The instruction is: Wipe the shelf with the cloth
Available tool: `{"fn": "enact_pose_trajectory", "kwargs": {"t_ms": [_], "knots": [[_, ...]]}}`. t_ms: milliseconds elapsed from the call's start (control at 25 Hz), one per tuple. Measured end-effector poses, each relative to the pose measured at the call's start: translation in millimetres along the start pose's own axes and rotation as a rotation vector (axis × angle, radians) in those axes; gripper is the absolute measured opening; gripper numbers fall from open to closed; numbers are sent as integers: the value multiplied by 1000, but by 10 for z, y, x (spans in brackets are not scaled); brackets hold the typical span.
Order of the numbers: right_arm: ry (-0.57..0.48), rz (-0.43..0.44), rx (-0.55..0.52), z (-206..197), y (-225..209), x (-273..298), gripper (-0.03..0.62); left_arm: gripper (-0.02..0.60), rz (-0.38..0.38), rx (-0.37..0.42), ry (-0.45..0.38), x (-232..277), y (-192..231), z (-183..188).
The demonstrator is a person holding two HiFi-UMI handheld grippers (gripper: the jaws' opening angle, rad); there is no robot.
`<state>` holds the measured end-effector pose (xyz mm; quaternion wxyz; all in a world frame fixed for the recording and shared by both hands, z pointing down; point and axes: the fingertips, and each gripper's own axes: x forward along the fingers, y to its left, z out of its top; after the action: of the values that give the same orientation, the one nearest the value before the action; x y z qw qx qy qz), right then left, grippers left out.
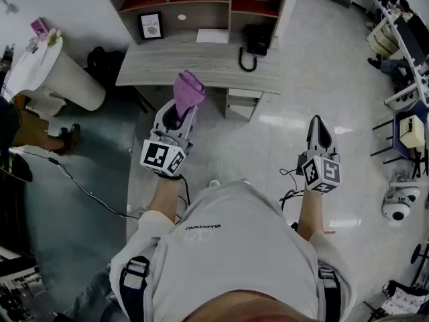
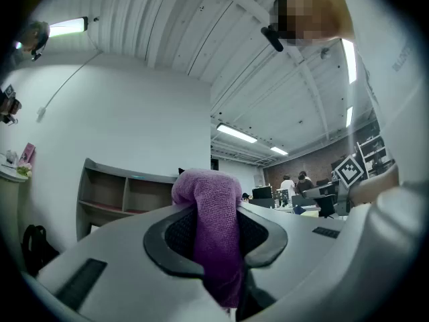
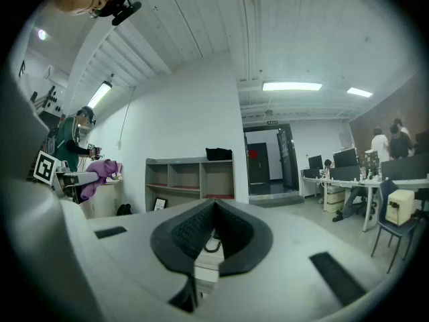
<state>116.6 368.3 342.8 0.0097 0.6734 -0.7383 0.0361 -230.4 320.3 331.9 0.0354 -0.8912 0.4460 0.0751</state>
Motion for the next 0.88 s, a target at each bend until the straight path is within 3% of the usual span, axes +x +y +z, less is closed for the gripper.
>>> {"fn": "enact_pose_trajectory", "kwargs": {"t_ms": [880], "knots": [[-25,-19,4,83,235,62,0,103,-24,-12,-18,-57,220,55]]}}
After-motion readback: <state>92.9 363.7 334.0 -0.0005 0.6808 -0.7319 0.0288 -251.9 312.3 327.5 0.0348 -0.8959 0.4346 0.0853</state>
